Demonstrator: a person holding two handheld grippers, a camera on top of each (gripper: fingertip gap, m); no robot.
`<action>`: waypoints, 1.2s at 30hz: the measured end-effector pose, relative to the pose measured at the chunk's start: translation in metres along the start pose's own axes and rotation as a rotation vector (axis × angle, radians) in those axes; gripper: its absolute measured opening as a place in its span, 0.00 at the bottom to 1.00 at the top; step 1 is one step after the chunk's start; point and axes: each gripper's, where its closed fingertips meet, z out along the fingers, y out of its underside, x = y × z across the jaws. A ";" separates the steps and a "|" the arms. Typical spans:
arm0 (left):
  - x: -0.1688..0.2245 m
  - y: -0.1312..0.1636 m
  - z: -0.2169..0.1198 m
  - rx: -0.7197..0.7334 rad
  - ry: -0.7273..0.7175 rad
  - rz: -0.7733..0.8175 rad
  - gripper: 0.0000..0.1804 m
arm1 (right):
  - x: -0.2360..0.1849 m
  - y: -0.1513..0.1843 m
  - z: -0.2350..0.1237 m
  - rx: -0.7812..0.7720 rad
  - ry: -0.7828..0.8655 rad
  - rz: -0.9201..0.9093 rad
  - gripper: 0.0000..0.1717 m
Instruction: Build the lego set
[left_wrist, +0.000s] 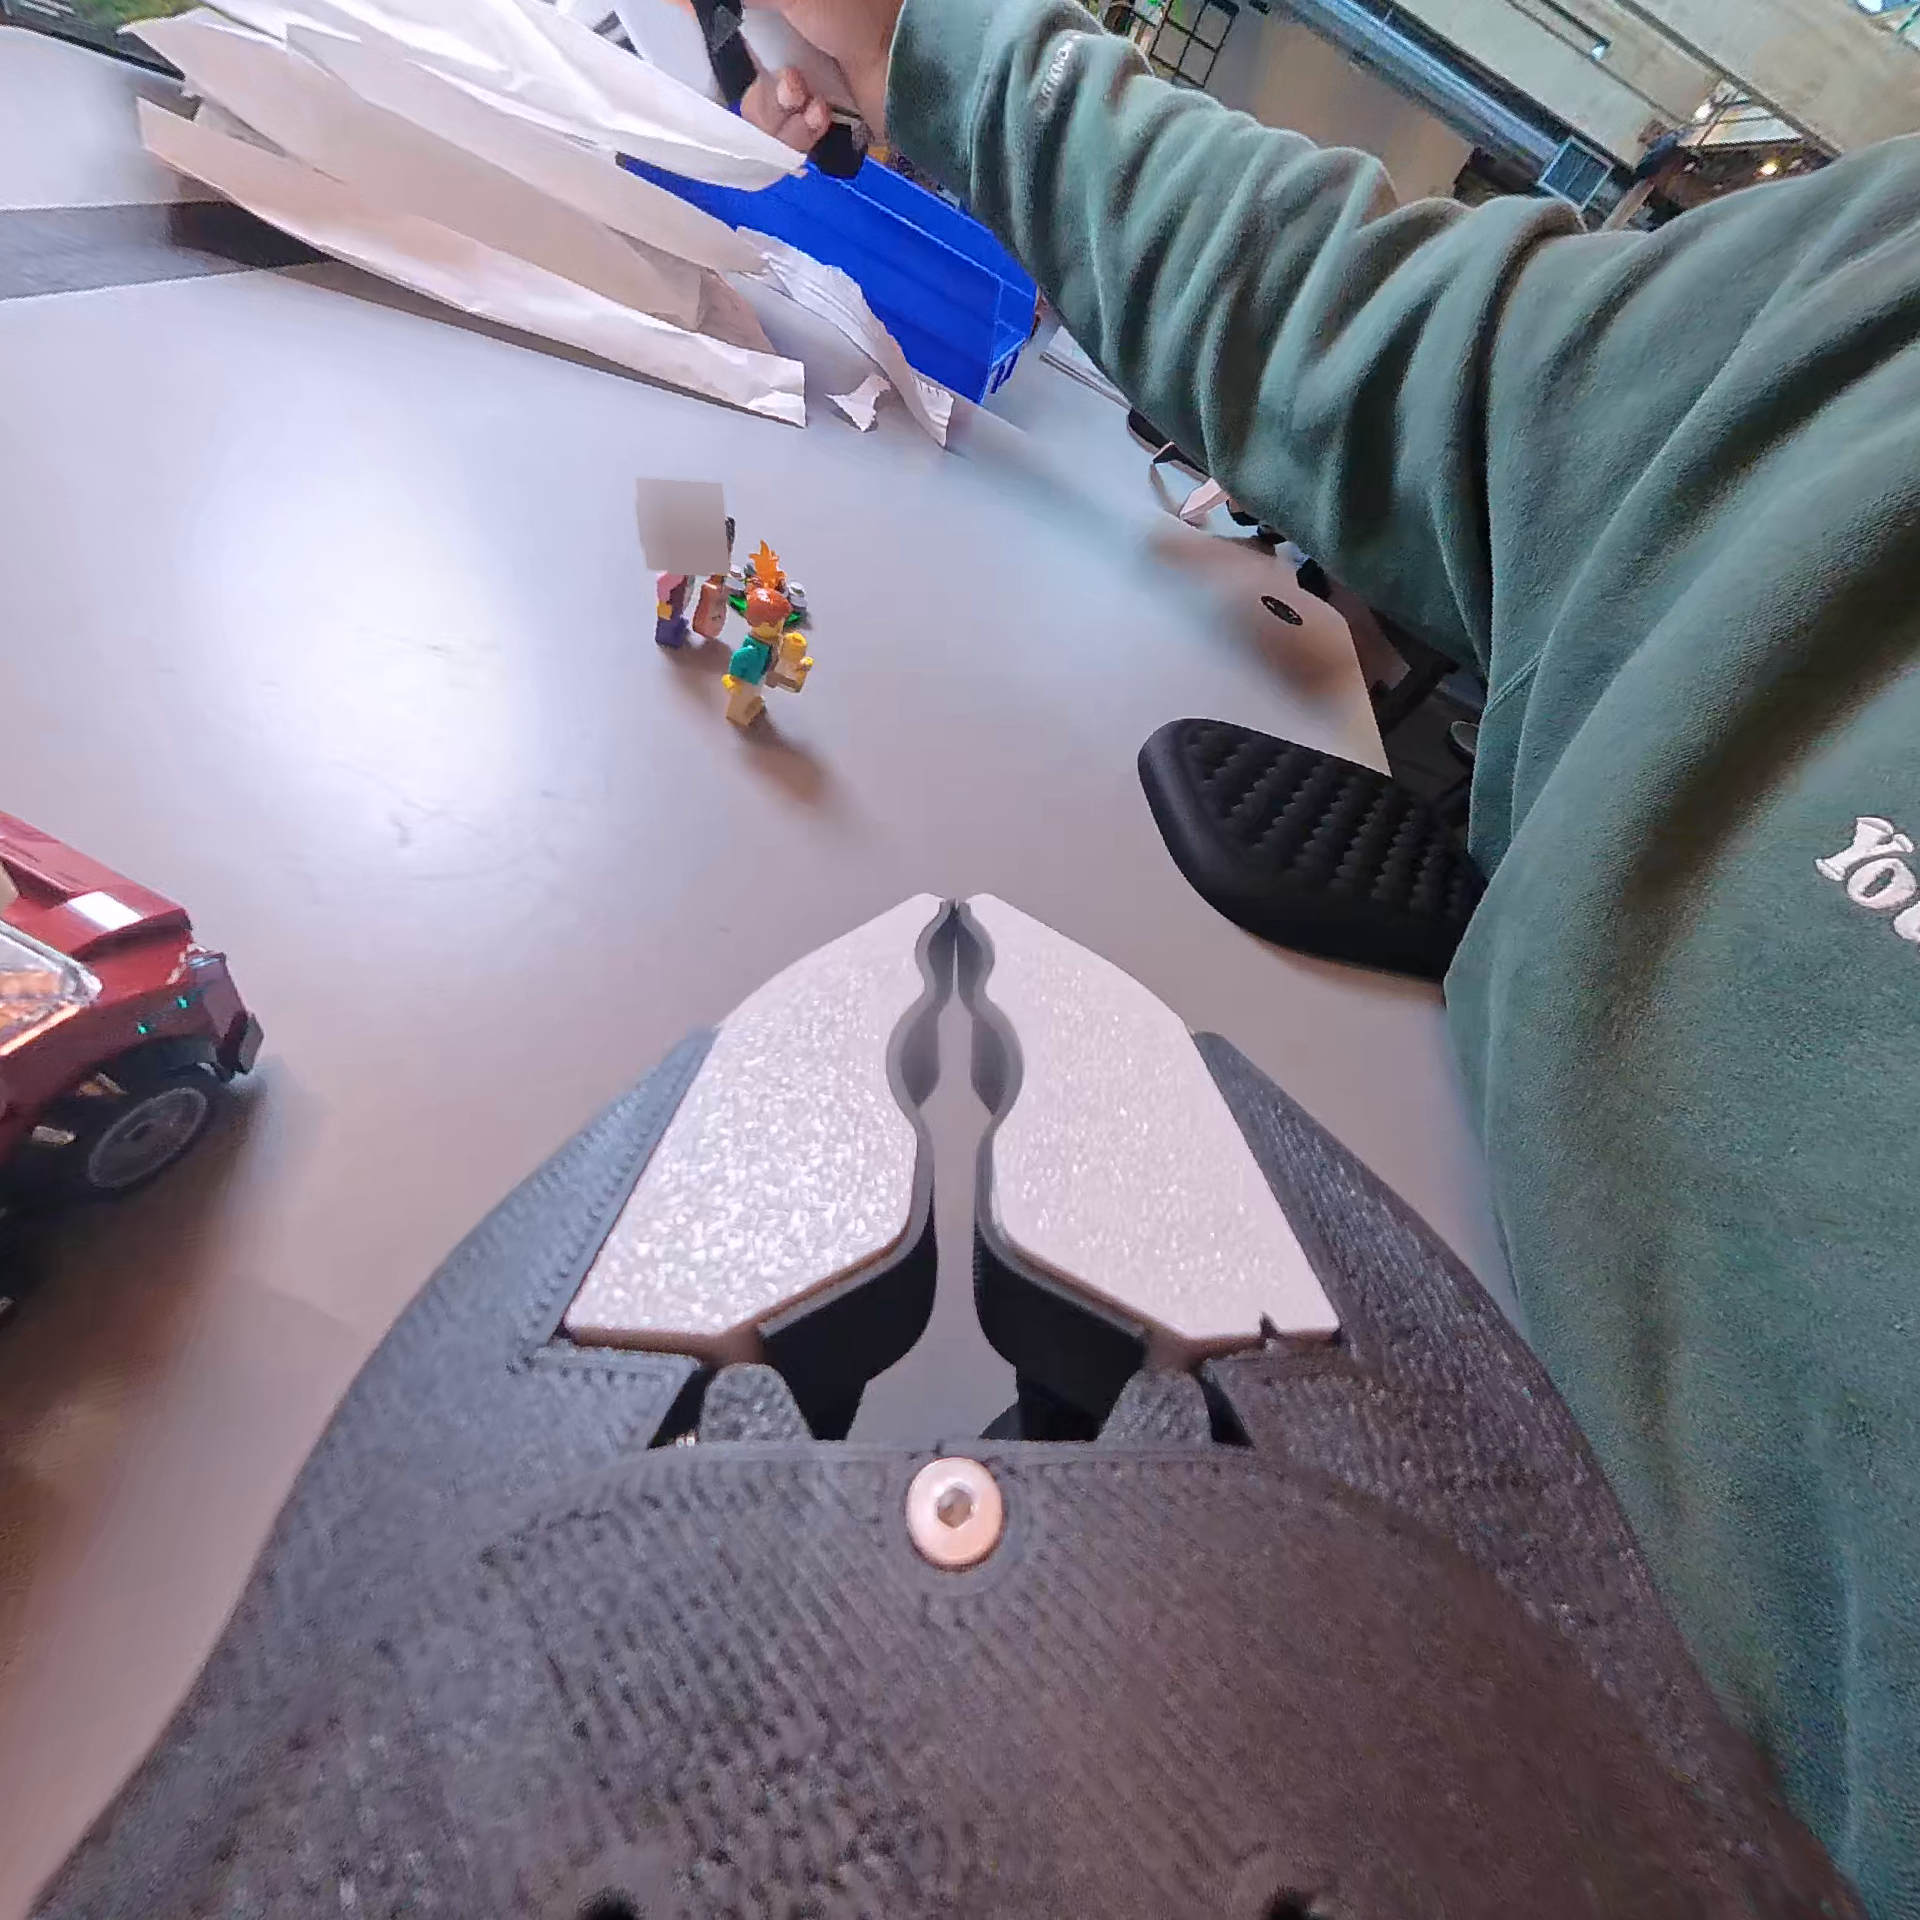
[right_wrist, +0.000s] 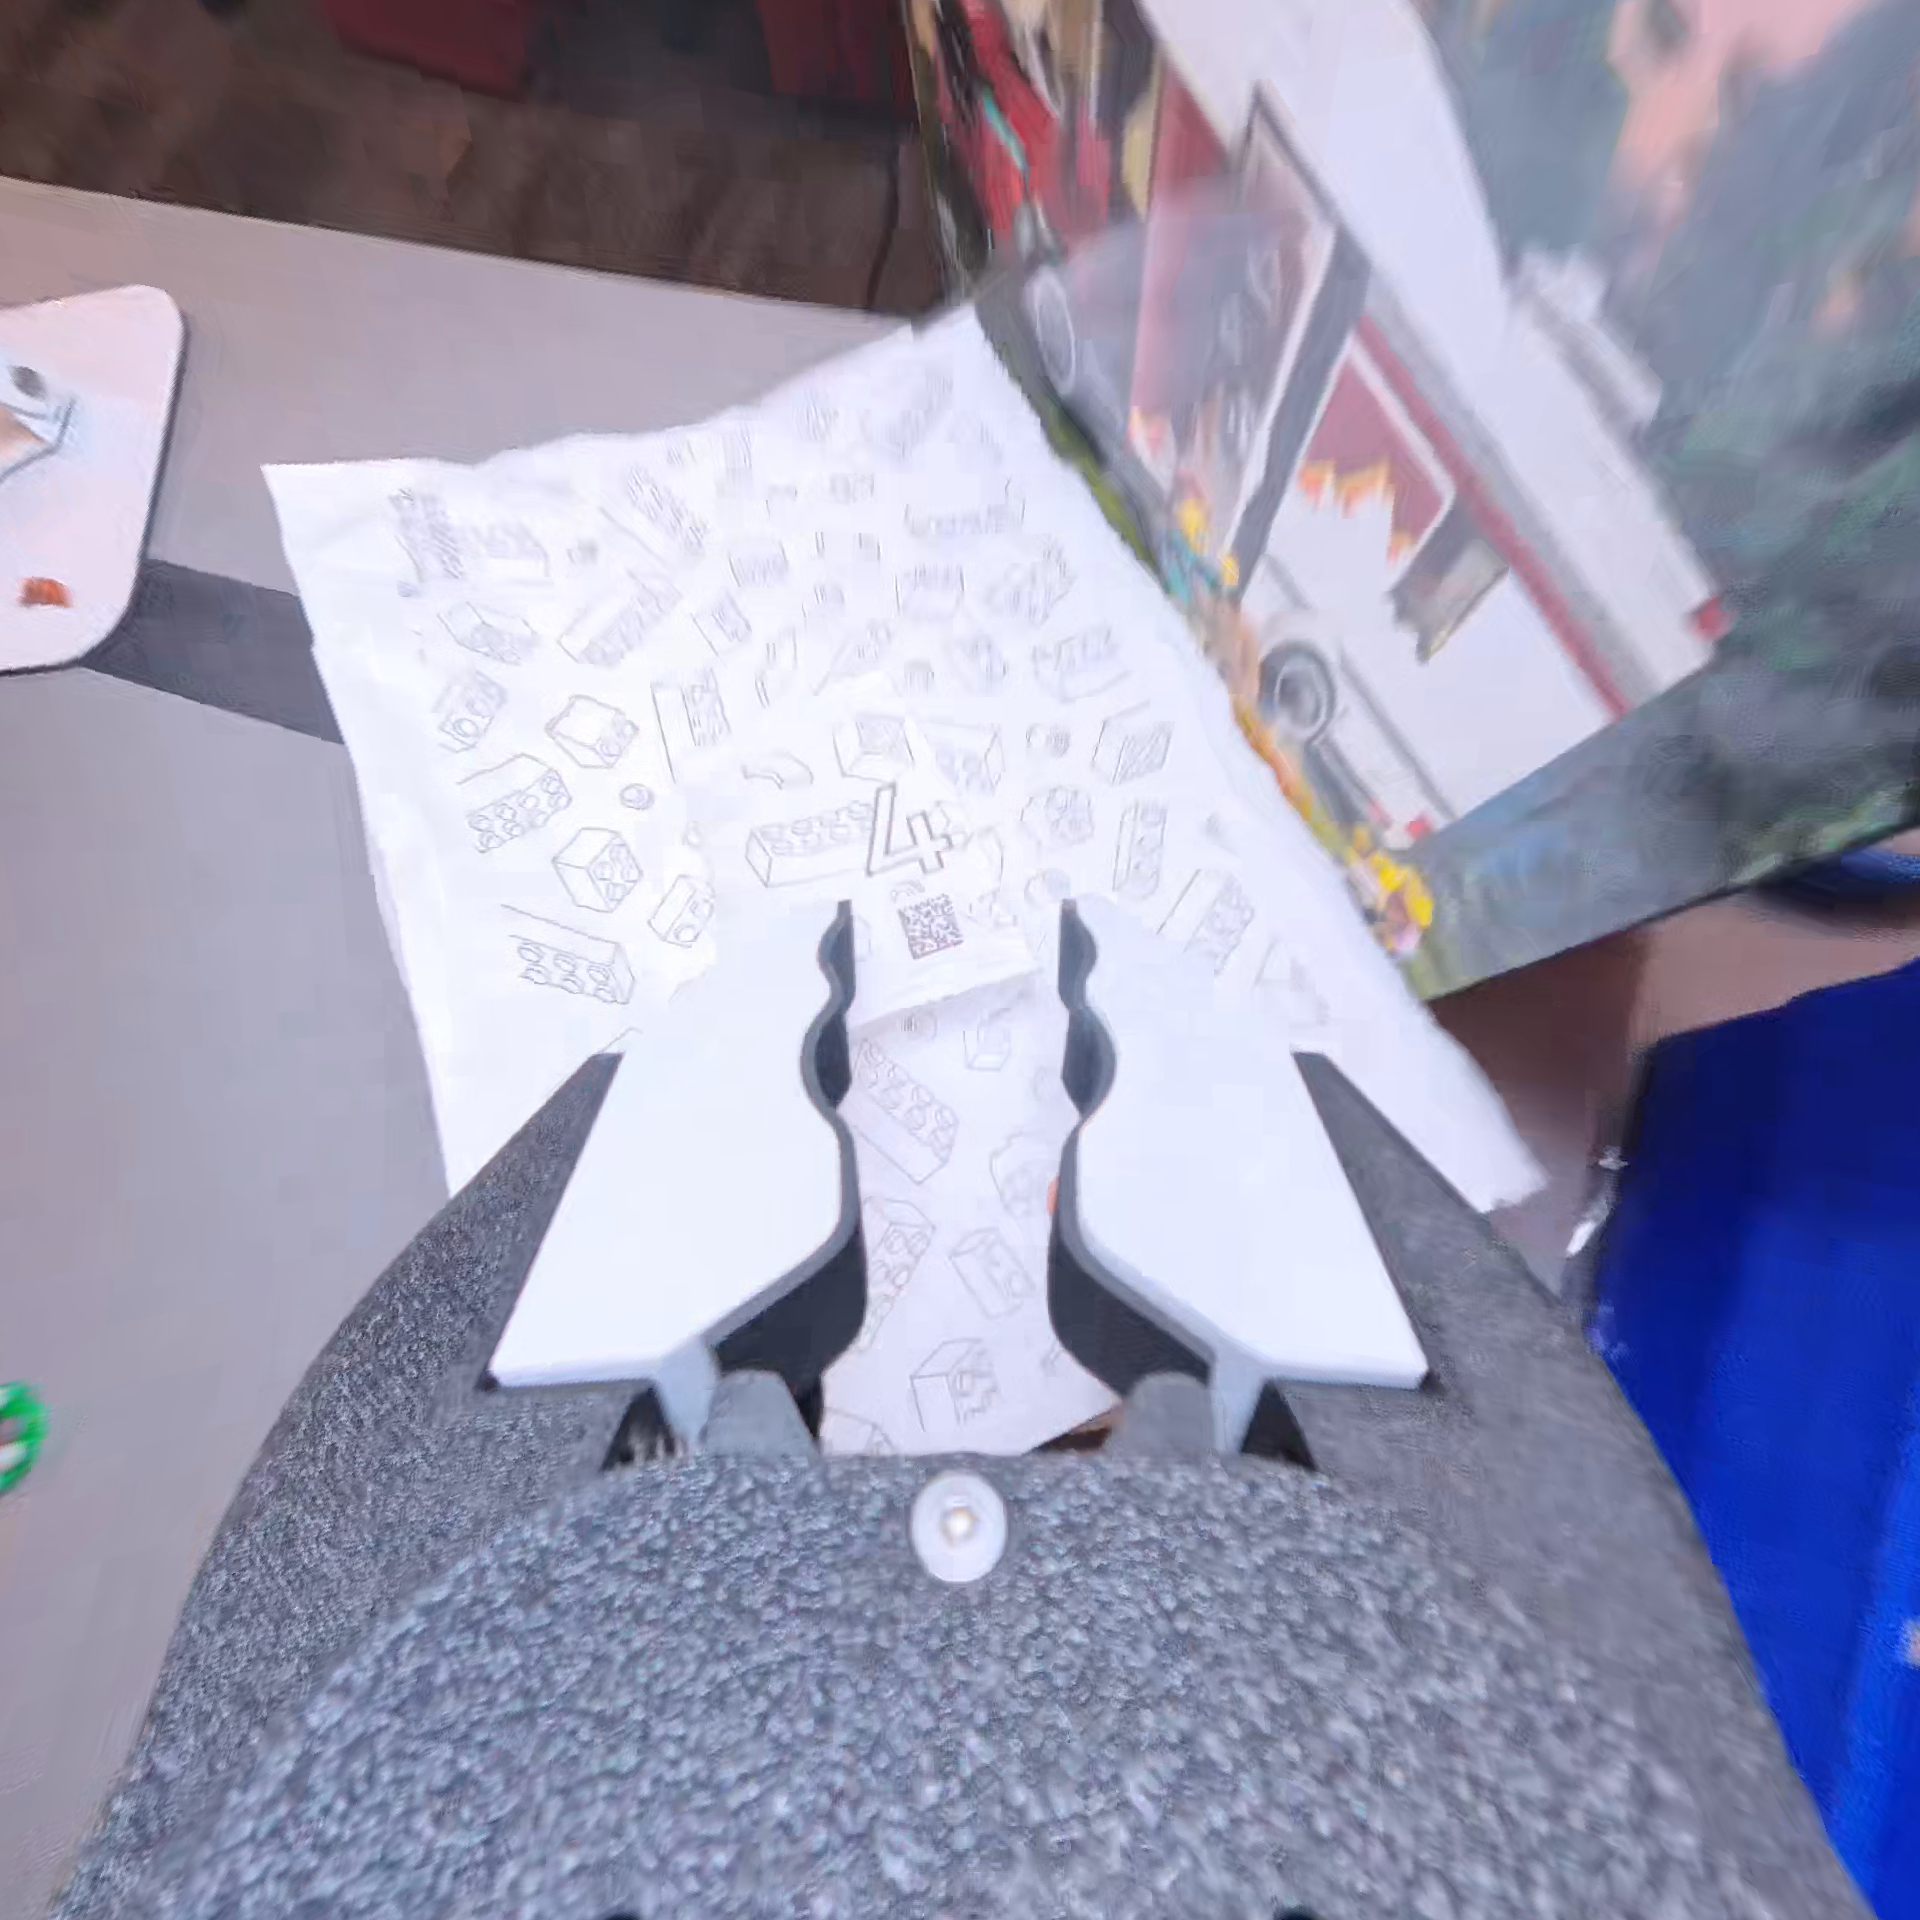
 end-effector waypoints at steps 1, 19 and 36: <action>0.000 0.000 0.000 0.003 0.000 0.003 0.00 | -0.004 -0.013 -0.011 0.082 0.046 -0.084 0.22; 0.016 -0.003 -0.012 0.023 -0.049 0.161 0.01 | -0.295 0.181 -0.003 -0.196 -0.404 -0.708 0.22; 0.008 0.004 -0.021 0.012 -0.083 0.160 0.01 | -0.232 0.012 0.105 -0.121 -0.181 -0.513 0.18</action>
